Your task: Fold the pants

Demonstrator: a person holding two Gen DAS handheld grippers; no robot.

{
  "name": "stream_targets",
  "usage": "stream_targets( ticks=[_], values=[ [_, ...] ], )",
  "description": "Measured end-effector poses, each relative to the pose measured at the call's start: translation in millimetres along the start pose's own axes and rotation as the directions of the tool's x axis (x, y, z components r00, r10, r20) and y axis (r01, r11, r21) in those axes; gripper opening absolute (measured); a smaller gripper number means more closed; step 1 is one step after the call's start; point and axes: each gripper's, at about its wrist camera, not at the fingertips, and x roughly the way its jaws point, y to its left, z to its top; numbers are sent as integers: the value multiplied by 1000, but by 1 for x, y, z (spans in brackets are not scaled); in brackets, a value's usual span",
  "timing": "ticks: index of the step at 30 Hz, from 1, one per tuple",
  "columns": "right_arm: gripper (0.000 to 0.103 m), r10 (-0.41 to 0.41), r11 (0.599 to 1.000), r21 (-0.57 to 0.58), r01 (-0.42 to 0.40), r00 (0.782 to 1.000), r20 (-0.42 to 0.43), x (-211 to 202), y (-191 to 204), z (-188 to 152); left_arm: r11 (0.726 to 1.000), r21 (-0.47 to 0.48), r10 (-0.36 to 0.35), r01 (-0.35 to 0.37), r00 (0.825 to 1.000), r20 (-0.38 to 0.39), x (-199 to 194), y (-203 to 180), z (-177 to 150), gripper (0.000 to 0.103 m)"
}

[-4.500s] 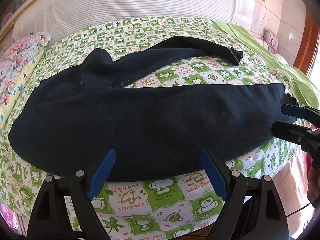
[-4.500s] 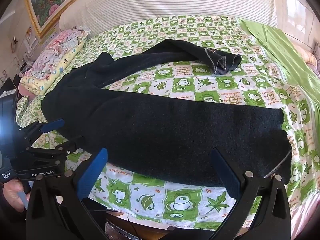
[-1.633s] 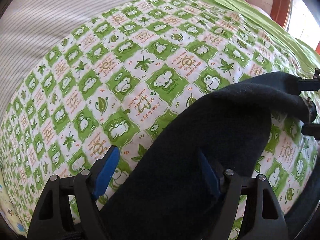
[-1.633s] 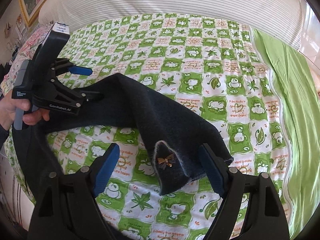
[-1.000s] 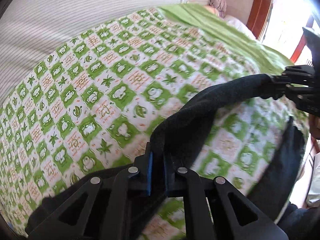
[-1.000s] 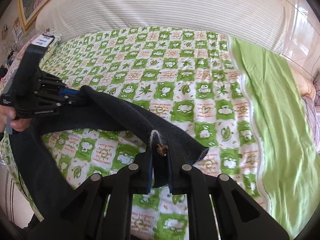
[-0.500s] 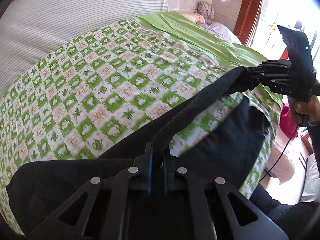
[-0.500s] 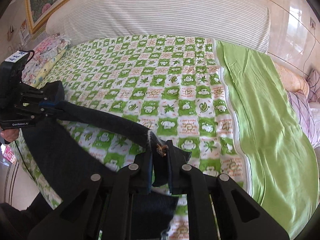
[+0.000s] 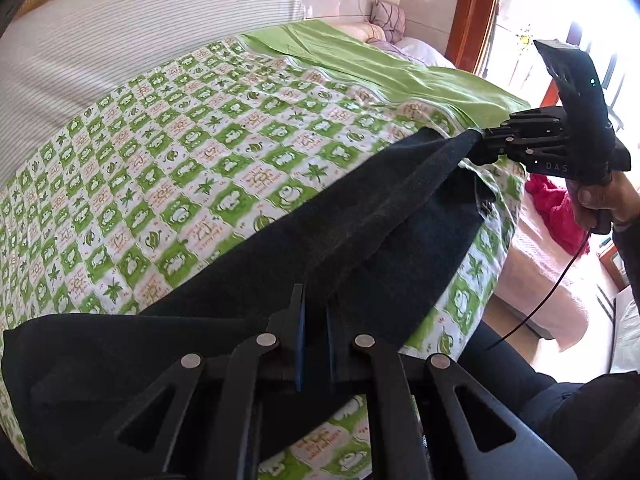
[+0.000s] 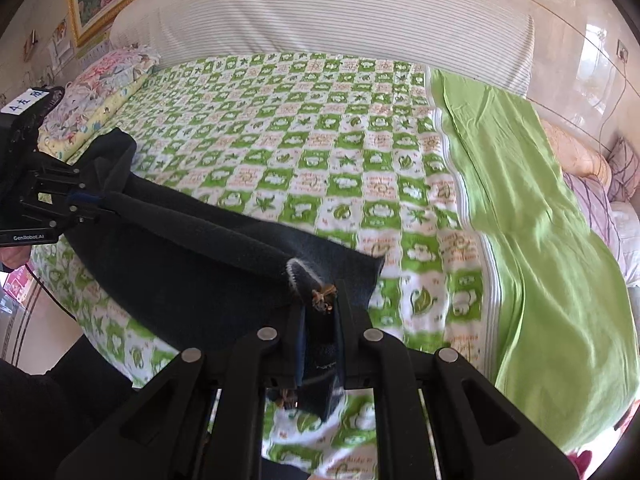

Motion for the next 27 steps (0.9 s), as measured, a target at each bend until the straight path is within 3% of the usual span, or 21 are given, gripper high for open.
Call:
stream_targets(
  ticks=[16,22,24,25,26,27],
  values=[
    [11,-13,1000,27,16,996,-89,8,6,-44,1000,7,-9,9,999,-36,16,-21,-36,8],
    [15,-22,999,40,27,993,-120,23,7,-51,1000,-13,-22,21,999,-48,32,-20,-43,19],
    [22,-27,998,49,33,993,-116,22,9,-51,998,-38,-48,47,998,-41,28,-18,-43,33],
    [34,-20,998,55,27,993,-118,21,9,-51,997,-48,-58,56,998,-36,27,-18,-43,39],
    [57,-23,998,57,29,993,-116,19,10,-51,997,-59,-59,58,998,-26,23,-17,-43,52],
    [69,-38,998,54,44,992,-116,16,12,-51,996,-70,-61,60,998,-9,18,-16,-44,55]
  ],
)
